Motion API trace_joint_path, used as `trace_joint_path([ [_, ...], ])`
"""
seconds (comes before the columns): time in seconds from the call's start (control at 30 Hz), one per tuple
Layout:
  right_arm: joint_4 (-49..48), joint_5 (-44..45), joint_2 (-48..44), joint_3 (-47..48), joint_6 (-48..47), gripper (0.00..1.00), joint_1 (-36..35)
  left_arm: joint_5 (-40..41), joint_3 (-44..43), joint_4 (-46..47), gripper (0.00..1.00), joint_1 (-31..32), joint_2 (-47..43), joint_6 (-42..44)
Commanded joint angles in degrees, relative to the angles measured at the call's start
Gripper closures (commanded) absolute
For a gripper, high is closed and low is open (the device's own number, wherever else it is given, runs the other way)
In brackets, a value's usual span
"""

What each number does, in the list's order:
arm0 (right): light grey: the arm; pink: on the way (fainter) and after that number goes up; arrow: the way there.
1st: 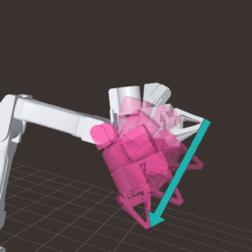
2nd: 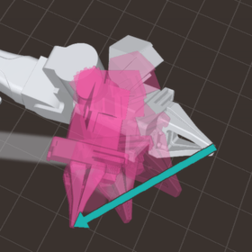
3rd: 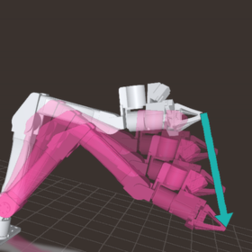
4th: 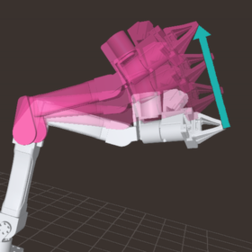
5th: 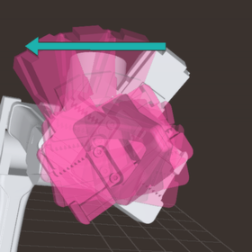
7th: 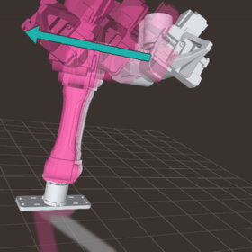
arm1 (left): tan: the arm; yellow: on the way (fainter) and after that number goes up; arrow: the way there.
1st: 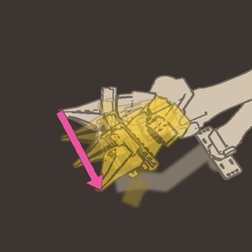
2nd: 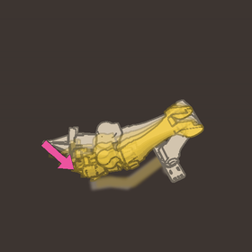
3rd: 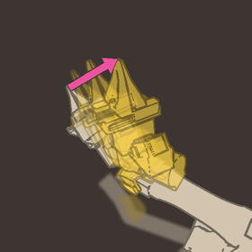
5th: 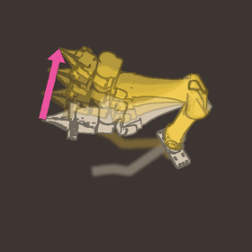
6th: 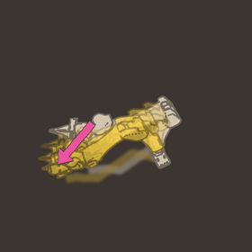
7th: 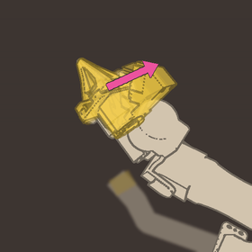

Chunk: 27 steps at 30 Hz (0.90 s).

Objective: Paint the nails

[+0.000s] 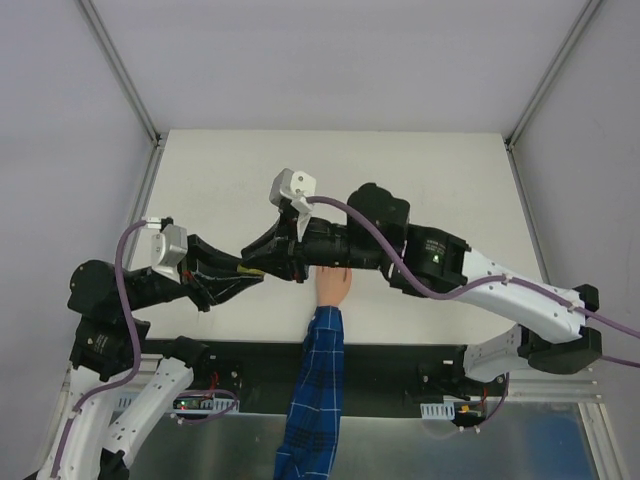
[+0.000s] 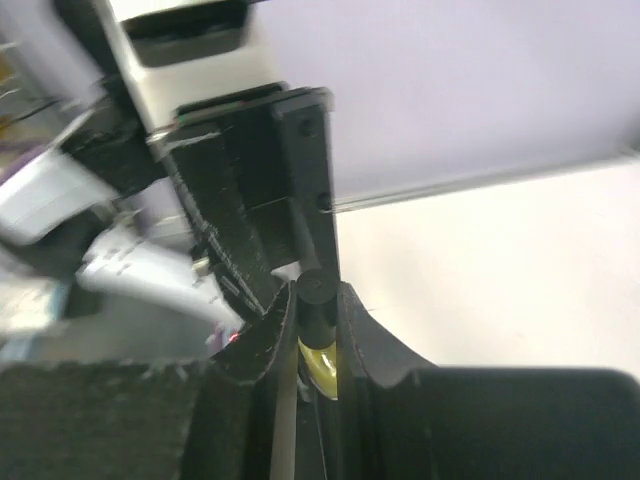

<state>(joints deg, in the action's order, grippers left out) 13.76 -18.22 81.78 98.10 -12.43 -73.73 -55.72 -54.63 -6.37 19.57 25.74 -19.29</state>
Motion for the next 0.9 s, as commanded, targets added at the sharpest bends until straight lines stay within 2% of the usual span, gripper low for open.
trace_joint_path([
  [0.0,14.2,50.0,7.3,0.2,11.1,1.00,-12.0,11.2,-3.1,5.4,1.00,0.3,4.1,10.8],
  [0.03,16.1,57.5,8.6,0.9,18.8,1.00,-13.4,11.3,-2.8,5.4,1.00,0.3,4.6,12.1],
  [0.07,16.7,65.5,11.4,2.9,18.8,1.00,-15.5,11.5,-2.5,5.8,1.00,0.3,5.2,12.3],
  [0.17,18.6,75.5,14.8,8.0,17.6,1.00,-18.5,12.7,-0.4,6.2,1.00,0.3,4.2,11.8],
  [0.27,11.9,74.1,12.5,5.7,14.5,1.00,-18.8,13.4,2.3,7.7,1.00,0.3,1.8,10.9],
  [0.33,11.0,73.2,12.1,4.7,13.2,0.99,-18.7,12.8,3.3,7.7,1.00,0.3,0.9,9.7],
  [0.4,9.2,70.6,11.4,4.8,8.8,0.88,-18.7,12.0,4.3,7.7,1.00,0.3,0.2,8.5],
  [0.43,8.7,69.6,10.9,4.6,7.8,0.72,-18.7,11.3,4.7,7.7,1.00,0.3,-0.2,7.2],
  [0.53,7.2,61.2,8.1,4.1,3.1,0.49,-18.6,10.2,6.6,7.7,1.00,0.3,-2.1,4.8],
  [0.7,10.2,50.8,2.5,2.4,-5.0,0.27,-18.6,4.9,7.9,6.7,1.00,0.3,-3.6,1.4],
  [0.8,12.6,38.1,-2.1,0.5,-7.6,0.19,-17.8,1.5,7.3,5.2,1.00,0.3,-4.1,0.0],
  [0.83,13.7,27.4,-3.8,0.5,-8.5,0.19,-16.1,0.8,7.1,4.7,1.00,0.3,-4.4,-0.5],
  [0.87,15.8,21.6,-4.5,0.5,-9.4,0.18,-15.1,-0.1,7.0,4.6,1.00,0.3,-4.5,-1.0],
])
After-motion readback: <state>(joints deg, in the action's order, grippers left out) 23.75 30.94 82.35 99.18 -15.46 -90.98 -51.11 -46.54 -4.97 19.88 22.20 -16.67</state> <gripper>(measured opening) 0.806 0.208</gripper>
